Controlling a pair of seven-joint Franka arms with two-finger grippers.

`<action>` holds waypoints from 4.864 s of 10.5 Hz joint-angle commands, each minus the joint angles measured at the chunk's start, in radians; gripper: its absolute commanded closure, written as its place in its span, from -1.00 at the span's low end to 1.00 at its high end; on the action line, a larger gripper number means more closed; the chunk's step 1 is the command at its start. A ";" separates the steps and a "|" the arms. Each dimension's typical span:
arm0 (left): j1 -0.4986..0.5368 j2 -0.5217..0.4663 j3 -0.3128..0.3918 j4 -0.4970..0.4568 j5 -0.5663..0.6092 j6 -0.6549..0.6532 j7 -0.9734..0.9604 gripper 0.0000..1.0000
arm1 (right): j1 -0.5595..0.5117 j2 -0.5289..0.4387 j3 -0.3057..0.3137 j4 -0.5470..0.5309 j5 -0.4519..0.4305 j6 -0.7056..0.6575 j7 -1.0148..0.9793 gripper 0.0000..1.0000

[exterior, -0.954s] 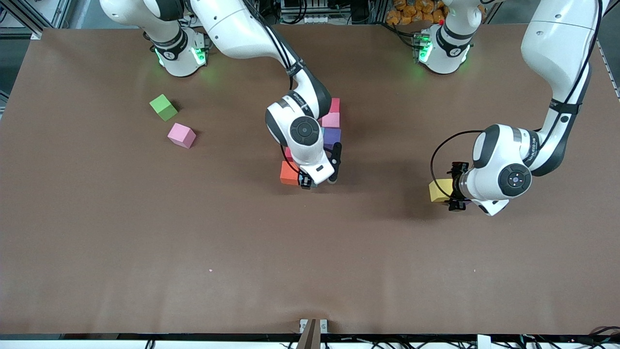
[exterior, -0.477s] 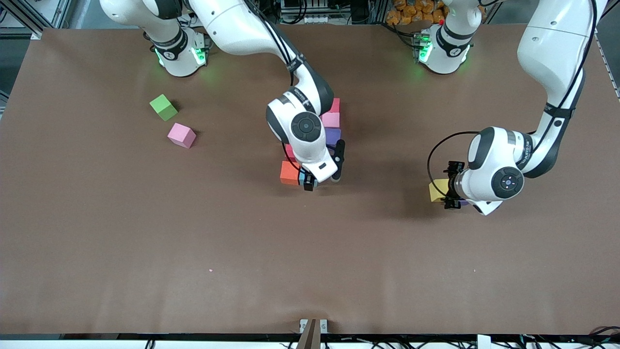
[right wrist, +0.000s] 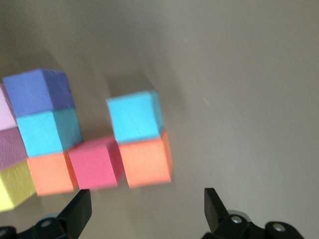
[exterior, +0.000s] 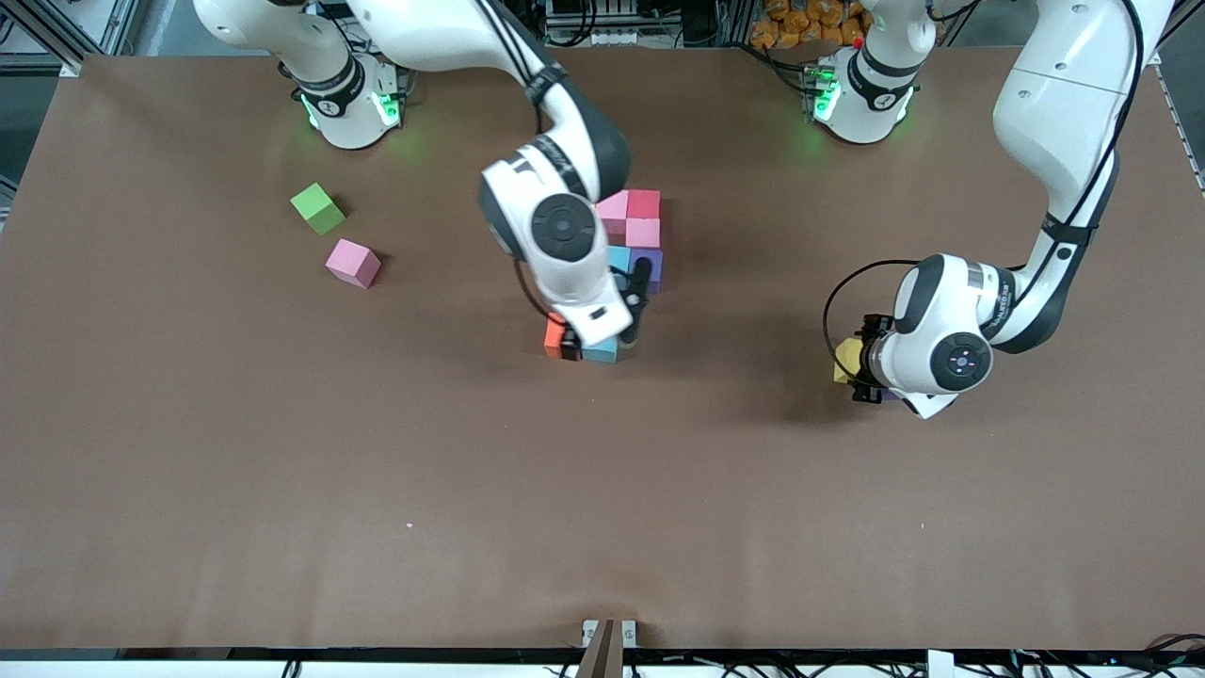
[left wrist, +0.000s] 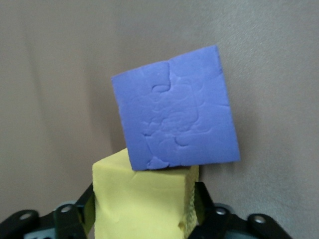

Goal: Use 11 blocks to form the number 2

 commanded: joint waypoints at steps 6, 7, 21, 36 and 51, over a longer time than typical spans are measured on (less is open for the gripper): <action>-0.153 0.023 0.001 0.149 -0.022 -0.006 0.012 1.00 | -0.002 -0.325 -0.290 -0.632 -0.014 0.239 0.067 -1.00; -0.223 0.052 0.015 0.204 -0.063 -0.006 -0.049 1.00 | -0.002 -0.325 -0.339 -0.647 -0.014 0.210 0.067 -1.00; -0.794 0.180 0.262 0.358 -0.246 0.094 -0.453 1.00 | -0.017 -0.372 -0.579 -0.671 -0.002 0.187 0.142 -1.00; -0.863 0.251 0.302 0.409 -0.312 0.097 -0.540 1.00 | -0.953 -0.671 0.367 -0.455 -0.246 -0.062 0.450 -1.00; -0.859 -0.060 0.541 0.546 -0.416 -0.202 -0.078 -1.00 | -0.956 -0.646 0.352 -0.193 -0.297 -0.244 0.570 -1.00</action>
